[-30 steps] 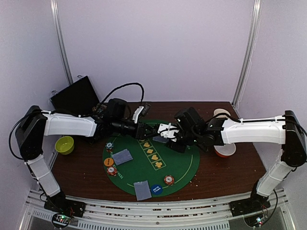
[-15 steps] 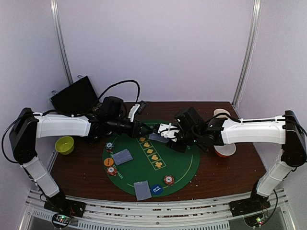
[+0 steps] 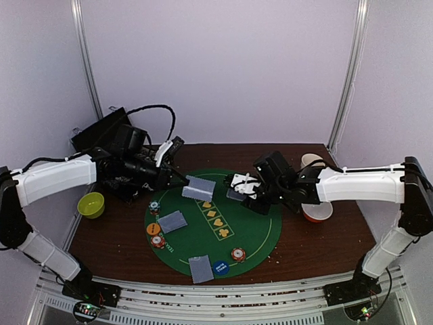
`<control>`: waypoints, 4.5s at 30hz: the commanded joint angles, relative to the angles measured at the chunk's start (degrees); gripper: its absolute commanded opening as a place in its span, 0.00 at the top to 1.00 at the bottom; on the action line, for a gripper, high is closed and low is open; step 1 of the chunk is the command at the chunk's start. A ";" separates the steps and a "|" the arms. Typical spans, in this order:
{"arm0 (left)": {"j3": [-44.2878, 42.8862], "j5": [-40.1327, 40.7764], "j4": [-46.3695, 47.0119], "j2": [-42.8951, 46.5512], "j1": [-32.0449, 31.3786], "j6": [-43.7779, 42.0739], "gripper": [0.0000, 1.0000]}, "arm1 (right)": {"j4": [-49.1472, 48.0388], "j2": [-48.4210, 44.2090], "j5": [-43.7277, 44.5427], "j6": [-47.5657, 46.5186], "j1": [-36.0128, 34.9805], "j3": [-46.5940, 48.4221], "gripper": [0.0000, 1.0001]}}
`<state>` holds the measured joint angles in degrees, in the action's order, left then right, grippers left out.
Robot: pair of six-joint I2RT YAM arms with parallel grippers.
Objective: Distribute texas hold em gaming equipment
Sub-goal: Pick up the poker card from the face-down deck piles, then distribute the poker card in the small blind area, then pick up the poker card from the face-down deck piles.
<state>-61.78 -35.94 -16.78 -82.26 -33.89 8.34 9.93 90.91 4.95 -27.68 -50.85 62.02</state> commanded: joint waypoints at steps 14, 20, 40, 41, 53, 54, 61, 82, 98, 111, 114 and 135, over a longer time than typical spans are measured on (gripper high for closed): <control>-4.93 6.13 -34.09 -12.40 -21.81 -28.03 1.00 | 1.20 -5.91 -1.08 -0.12 0.90 -2.72 0.51; -5.99 7.80 -34.41 -18.30 -22.19 -28.91 1.00 | 0.27 -7.83 -1.02 -0.55 0.79 -4.18 0.51; -14.12 8.25 -36.99 -24.26 -22.19 -33.67 1.00 | -0.53 -7.13 -0.73 -0.35 0.83 -4.89 0.51; -14.22 8.40 -37.01 -24.80 -22.19 -33.72 1.00 | -0.61 -7.15 -0.73 -0.36 0.82 -4.90 0.51; -16.46 12.95 -35.95 -27.64 -22.19 -32.51 0.93 | -0.13 -6.71 -0.73 -0.36 0.83 -4.50 0.51; -16.71 13.01 -35.75 -27.73 -22.19 -32.55 0.90 | -0.10 -6.71 -0.69 -0.36 0.83 -4.53 0.51; -18.31 14.97 -35.52 -28.91 -22.19 -32.11 0.73 | 0.06 -7.09 -0.56 -0.27 0.84 -4.46 0.50; -1.98 2.42 10.91 -2.30 0.04 5.54 0.20 | 0.47 -8.21 -0.42 -0.95 0.38 -3.80 0.50; -2.72 -1.05 29.41 -15.10 -6.97 20.45 0.07 | -2.28 -4.95 -1.48 -0.18 -2.22 -0.98 0.50; -3.03 -0.40 33.08 -18.44 -9.22 21.19 0.09 | -2.44 -2.28 -1.70 0.06 -2.93 0.88 0.50; -6.09 2.74 27.44 -20.06 -10.18 17.96 0.11 | -2.46 -2.23 -1.70 0.17 -3.06 1.41 0.50; -6.58 12.82 18.19 -15.14 -10.41 10.21 0.56 | -1.34 -3.37 0.22 0.02 -3.32 1.44 0.51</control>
<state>-68.42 -27.09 2.44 -99.81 -45.10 20.62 8.67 88.44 4.32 -28.10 -53.76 62.43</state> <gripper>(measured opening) 0.478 0.498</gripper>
